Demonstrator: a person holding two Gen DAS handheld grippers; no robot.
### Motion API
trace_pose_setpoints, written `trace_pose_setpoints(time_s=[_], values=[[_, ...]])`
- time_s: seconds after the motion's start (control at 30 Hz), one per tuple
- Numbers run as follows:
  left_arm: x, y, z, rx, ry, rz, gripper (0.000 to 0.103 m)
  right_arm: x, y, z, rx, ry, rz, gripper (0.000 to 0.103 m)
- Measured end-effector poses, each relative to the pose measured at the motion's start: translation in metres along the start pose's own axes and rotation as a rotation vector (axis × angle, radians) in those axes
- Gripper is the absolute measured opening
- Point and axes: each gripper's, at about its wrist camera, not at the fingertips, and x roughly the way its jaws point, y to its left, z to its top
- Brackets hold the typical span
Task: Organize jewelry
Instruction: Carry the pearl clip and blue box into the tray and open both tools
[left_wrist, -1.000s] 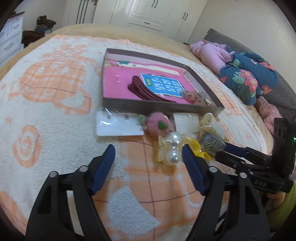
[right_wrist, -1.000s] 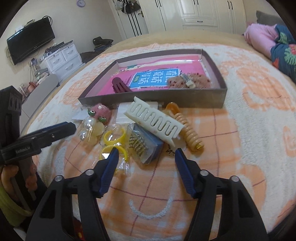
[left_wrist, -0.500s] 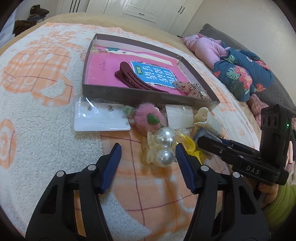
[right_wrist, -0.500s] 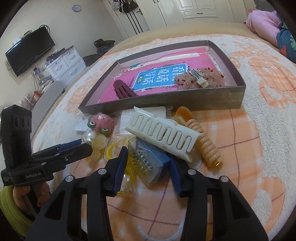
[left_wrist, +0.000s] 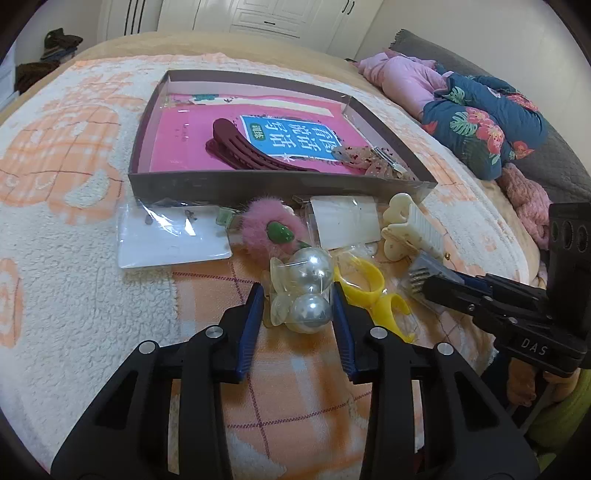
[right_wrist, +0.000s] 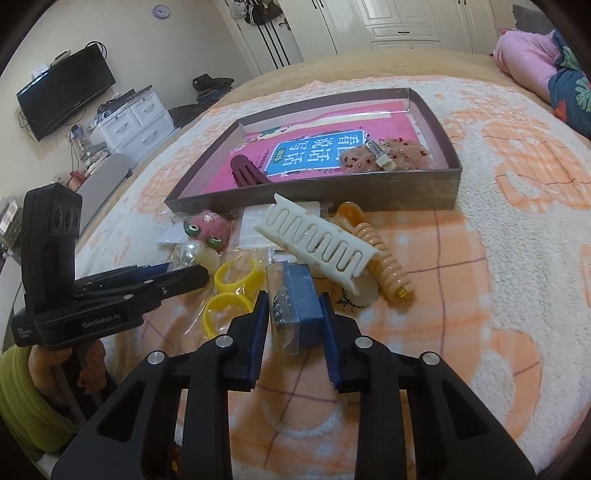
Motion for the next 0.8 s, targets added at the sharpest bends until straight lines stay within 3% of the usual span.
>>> trace_pose_setpoints(time_s=[0.17, 0.53, 0.8], values=[[-0.013, -0.001, -0.002, -0.005, -0.019, -0.012, 0.023, -0.016, -0.002, 0.0, -0.006, -0.042, -0.02, 0.025], [-0.033, -0.017, 0.0, 0.021, -0.058, -0.018, 0.023, -0.043, -0.022, 0.009, 0.033, -0.124, -0.071, 0.025], [-0.035, -0.005, 0.002, -0.013, -0.051, -0.005, 0.023, -0.043, -0.027, 0.011, 0.044, -0.13, -0.08, 0.025]])
